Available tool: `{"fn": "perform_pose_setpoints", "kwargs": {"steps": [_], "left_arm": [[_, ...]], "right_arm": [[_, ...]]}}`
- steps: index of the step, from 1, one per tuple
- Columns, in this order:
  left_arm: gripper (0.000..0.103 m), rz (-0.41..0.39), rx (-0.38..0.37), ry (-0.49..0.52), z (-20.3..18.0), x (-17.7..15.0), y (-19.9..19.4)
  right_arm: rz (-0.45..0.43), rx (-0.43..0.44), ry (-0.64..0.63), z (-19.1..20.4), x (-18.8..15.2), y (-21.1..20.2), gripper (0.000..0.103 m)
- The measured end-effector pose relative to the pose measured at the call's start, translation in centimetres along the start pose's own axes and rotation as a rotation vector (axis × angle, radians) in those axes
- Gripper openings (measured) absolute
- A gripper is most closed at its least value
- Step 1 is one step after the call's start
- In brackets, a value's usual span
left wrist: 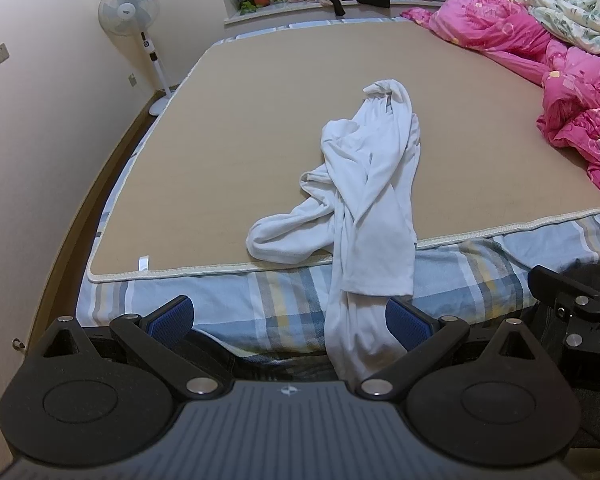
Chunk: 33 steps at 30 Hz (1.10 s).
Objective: Fold small clothes
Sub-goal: 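Reach both grippers down and grasp the white shirt's fabric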
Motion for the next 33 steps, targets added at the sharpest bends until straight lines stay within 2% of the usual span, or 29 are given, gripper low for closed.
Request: {"fn": "perform_pose_setpoints", "kwargs": {"steps": [4, 6, 8, 10, 15, 18, 21, 25, 27, 30, 32, 33], "left_arm": [[0.102, 0.024, -0.017, 0.0, 0.0, 0.1, 0.8], [0.102, 0.054, -0.06, -0.009, 0.0, 0.2, 1.7], [0.102, 0.083, -0.103, -0.03, 0.3, 0.5, 2.8], [0.102, 0.103, -0.104, -0.063, 1.1, 1.1, 4.3], [0.102, 0.114, -0.062, -0.111, 3.3, 4.9, 10.0], [0.102, 0.111, -0.092, -0.134, 4.0, 8.7, 14.6], [0.102, 0.129, -0.135, -0.131, 3.3, 12.5, 20.7], [0.1, 0.252, -0.233, -0.182, 1.0, 16.6, 29.7], [0.1, 0.285, -0.273, -0.201, -0.5, 18.5, 33.5], [0.1, 0.318, -0.281, -0.197, -2.4, 20.5, 38.1], [0.096, 0.343, -0.3, -0.193, -3.6, 21.3, 40.6], [0.091, 0.349, -0.297, -0.197, -4.1, 21.5, 41.5]], "right_arm": [[0.029, 0.016, 0.016, -0.4, 0.0, 0.9, 0.102], [0.041, 0.024, 0.036, -1.1, 0.3, 1.6, 0.102], [0.035, 0.018, 0.074, -2.3, 0.9, 2.3, 0.102], [0.011, -0.01, 0.134, -4.4, 1.8, 3.1, 0.102], [-0.029, -0.033, 0.275, -10.1, 4.4, 6.8, 0.102], [-0.038, -0.054, 0.332, -13.5, 6.5, 10.6, 0.102], [-0.057, -0.075, 0.339, -16.4, 9.7, 15.6, 0.102], [-0.065, -0.086, 0.327, -19.7, 15.1, 24.5, 0.102], [-0.062, -0.067, 0.332, -21.0, 18.0, 29.6, 0.102], [-0.023, -0.037, 0.344, -21.6, 21.7, 38.1, 0.102], [0.018, -0.032, 0.335, -21.1, 23.3, 43.3, 0.102], [0.043, -0.041, 0.325, -20.7, 23.9, 46.1, 0.102]]}}
Point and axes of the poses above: each gripper's, at about its wrist camera, not at the fingertips, and y roughly the way its jaws point, z to its left, x to its top, the point moved 6 cm from there along y, roughly the way its jaws point, and after that the axes turned 4 degrees about x, right-handed, at the moved point
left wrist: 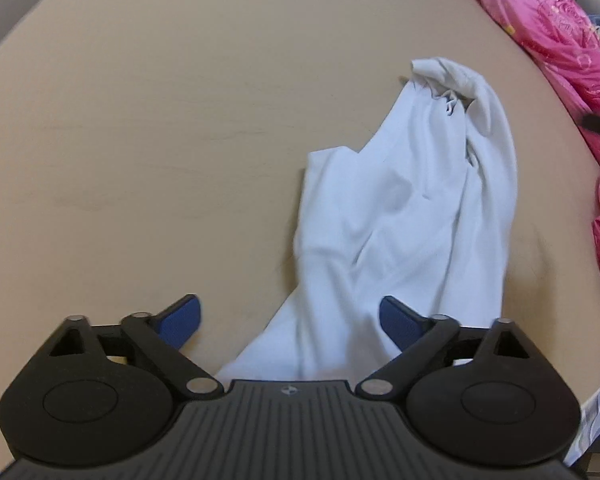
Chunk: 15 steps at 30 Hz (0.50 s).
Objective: Fold small clothes
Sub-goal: 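Reach both grippers down and grasp the white shirt's fabric, then lift the shirt with both grippers and shake it out in the air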
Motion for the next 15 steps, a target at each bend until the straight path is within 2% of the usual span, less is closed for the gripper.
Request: {"fn": "perform_pose_setpoints", "kwargs": {"steps": [1, 3, 4, 5, 6, 7, 8, 10, 12, 15], "left_arm": [[0.085, 0.004, 0.002, -0.005, -0.2, 0.4, 0.7], [0.083, 0.019, -0.023, -0.013, -0.6, 0.8, 1.9], [0.077, 0.022, -0.042, -0.02, -0.9, 0.8, 2.3], [0.069, 0.025, -0.065, -0.027, -1.2, 0.8, 2.4], [0.041, 0.029, -0.088, -0.032, -1.5, 0.7, 2.2], [0.018, 0.033, -0.099, -0.035, -1.7, 0.9, 2.1], [0.016, 0.026, -0.093, -0.04, -1.8, 1.1, 1.7], [0.014, -0.015, -0.07, -0.041, -1.7, 1.8, 0.1], [0.013, -0.08, -0.029, -0.035, -0.9, 2.2, -2.8], [0.013, -0.212, 0.044, -0.014, 1.2, 2.4, -9.4]], "right_arm": [[0.031, -0.015, -0.004, 0.6, 0.3, 2.5, 0.102], [0.086, -0.034, 0.011, 1.5, 0.4, 6.4, 0.102], [0.109, -0.049, 0.013, 2.0, 0.2, 7.9, 0.096], [0.128, -0.066, -0.002, 2.3, 0.0, 9.0, 0.069], [0.16, -0.085, -0.037, 2.6, -0.3, 9.8, 0.04], [0.18, -0.078, -0.054, 2.6, -0.2, 10.0, 0.007], [0.154, -0.074, -0.054, 2.6, 0.1, 9.2, 0.003], [0.064, -0.032, -0.074, 2.7, 1.5, 5.4, 0.003], [-0.038, 0.02, -0.087, 2.8, 3.4, -0.3, 0.003], [-0.193, 0.111, -0.085, 2.9, 6.3, -11.3, 0.003]]}}
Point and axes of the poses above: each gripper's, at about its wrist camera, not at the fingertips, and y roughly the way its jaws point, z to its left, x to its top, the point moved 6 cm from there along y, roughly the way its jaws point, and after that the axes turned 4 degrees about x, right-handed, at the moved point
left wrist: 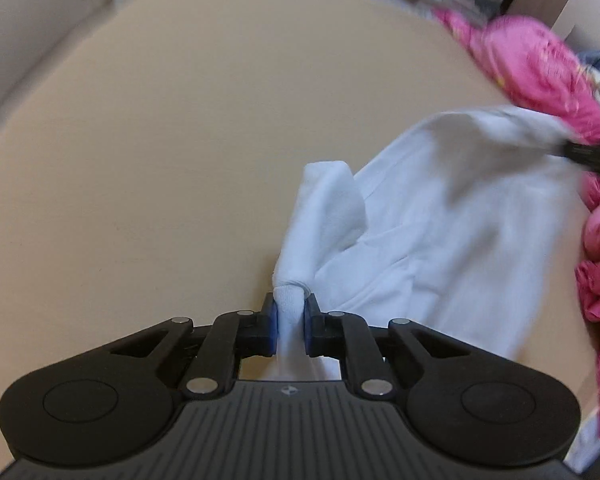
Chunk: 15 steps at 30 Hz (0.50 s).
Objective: Fold small clothes
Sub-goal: 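Lift the shirt with both grippers and shake it out in the air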
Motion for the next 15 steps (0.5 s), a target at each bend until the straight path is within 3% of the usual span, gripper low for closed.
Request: {"fn": "perform_pose_setpoints", "kwargs": {"steps": [3, 7, 11, 15], "left_arm": [[0.013, -0.136, 0.09, 0.012, 3.2, 1.0, -7.4], [0.013, -0.356, 0.098, -0.01, 6.7, 0.8, -20.3], [0.013, -0.661, 0.178, 0.035, 6.7, -1.0, -33.8], [0.013, -0.848, 0.185, 0.036, 5.4, -4.3, -43.7]], "right_arm": [[-0.161, 0.072, -0.011, 0.1, 3.4, -11.1, 0.003], [-0.365, 0.176, -0.082, 1.1, 5.7, -25.9, 0.003], [-0.548, 0.209, -0.199, 2.5, 5.5, -38.3, 0.003], [-0.655, 0.247, -0.23, 2.4, 4.3, -47.6, 0.003]]}}
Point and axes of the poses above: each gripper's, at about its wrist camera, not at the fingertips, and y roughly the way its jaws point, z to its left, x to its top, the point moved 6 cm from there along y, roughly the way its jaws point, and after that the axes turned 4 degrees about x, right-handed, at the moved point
